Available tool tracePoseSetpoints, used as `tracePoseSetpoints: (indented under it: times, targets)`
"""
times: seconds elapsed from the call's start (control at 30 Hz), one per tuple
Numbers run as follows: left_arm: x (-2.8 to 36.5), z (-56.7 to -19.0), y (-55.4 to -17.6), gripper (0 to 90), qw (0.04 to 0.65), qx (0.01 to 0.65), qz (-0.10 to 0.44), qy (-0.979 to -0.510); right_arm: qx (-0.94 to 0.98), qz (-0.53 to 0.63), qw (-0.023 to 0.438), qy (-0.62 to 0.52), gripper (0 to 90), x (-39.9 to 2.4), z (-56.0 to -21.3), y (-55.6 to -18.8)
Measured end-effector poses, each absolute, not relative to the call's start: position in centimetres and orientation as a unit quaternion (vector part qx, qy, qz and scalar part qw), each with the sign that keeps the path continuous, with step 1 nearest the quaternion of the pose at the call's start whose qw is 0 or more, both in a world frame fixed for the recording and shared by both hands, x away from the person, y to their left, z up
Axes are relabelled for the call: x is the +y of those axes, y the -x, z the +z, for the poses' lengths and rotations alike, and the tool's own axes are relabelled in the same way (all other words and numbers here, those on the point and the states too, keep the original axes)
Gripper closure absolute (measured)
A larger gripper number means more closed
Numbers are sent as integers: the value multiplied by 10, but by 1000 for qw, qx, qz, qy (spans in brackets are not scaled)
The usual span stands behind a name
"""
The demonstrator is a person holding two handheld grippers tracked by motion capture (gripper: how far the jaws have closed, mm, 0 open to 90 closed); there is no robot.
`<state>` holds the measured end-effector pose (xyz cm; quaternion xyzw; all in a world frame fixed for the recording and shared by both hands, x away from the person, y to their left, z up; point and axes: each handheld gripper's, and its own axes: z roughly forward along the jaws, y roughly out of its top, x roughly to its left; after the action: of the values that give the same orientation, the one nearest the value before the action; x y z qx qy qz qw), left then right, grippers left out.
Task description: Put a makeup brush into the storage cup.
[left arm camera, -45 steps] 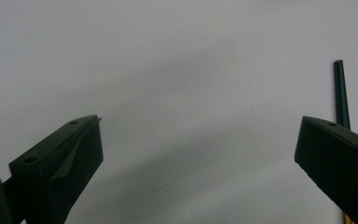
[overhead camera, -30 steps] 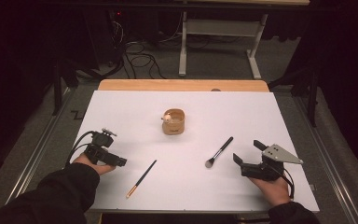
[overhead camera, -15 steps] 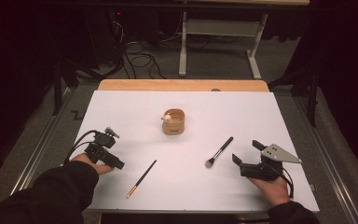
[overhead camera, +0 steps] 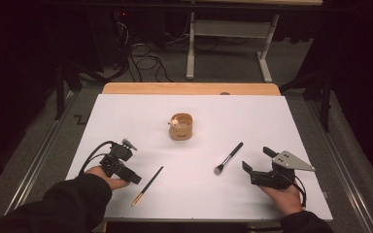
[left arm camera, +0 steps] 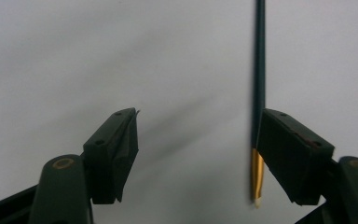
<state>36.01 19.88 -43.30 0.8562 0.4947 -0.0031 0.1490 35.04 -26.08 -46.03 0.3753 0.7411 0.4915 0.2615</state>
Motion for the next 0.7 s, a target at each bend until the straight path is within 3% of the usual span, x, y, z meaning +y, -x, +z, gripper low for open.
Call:
tracePoseSetpoints:
  times: [0.57,0.7]
  targets:
    - [167,-447,-349,425,144,467,-11,-872,743,489,260,-375,79,-261,-462,-351]
    - [167,-449,-348,488,137,463,-4,-876,744,489,259,-374,80,-261,-462,-351]
